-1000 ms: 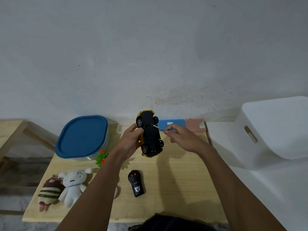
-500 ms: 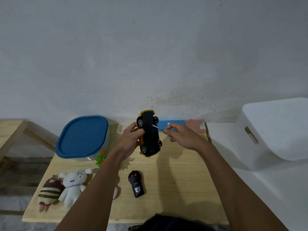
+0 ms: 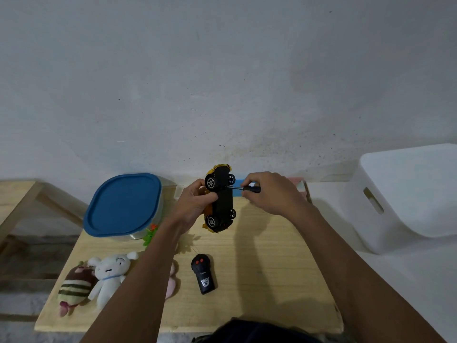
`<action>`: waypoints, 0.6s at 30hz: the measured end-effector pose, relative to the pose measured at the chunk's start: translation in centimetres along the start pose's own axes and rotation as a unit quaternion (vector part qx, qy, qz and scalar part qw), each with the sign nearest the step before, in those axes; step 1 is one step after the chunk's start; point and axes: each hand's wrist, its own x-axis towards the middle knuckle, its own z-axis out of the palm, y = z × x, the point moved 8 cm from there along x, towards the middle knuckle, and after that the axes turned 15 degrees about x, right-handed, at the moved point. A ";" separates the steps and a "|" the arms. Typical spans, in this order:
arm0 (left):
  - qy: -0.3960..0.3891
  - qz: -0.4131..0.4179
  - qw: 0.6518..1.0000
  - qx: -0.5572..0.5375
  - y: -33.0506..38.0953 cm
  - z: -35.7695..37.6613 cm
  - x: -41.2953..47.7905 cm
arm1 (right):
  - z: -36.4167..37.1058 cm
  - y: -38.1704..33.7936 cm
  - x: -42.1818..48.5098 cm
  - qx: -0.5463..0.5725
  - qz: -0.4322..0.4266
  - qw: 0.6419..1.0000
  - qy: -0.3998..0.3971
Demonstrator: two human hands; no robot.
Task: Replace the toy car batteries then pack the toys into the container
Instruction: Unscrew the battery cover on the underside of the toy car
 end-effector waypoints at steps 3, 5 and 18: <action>0.001 0.003 1.000 0.001 0.3 -0.3 0.0 | -0.1 -1.4 -0.3 -0.097 -0.051 0.993 0.038; -0.001 0.002 1.000 0.003 0.4 -0.4 -0.1 | -0.3 -1.6 -0.4 -0.108 -0.053 0.992 0.038; -0.023 0.001 1.000 -0.015 -0.1 -0.3 -0.8 | 0.4 -1.4 0.2 -0.201 -0.012 0.979 -0.040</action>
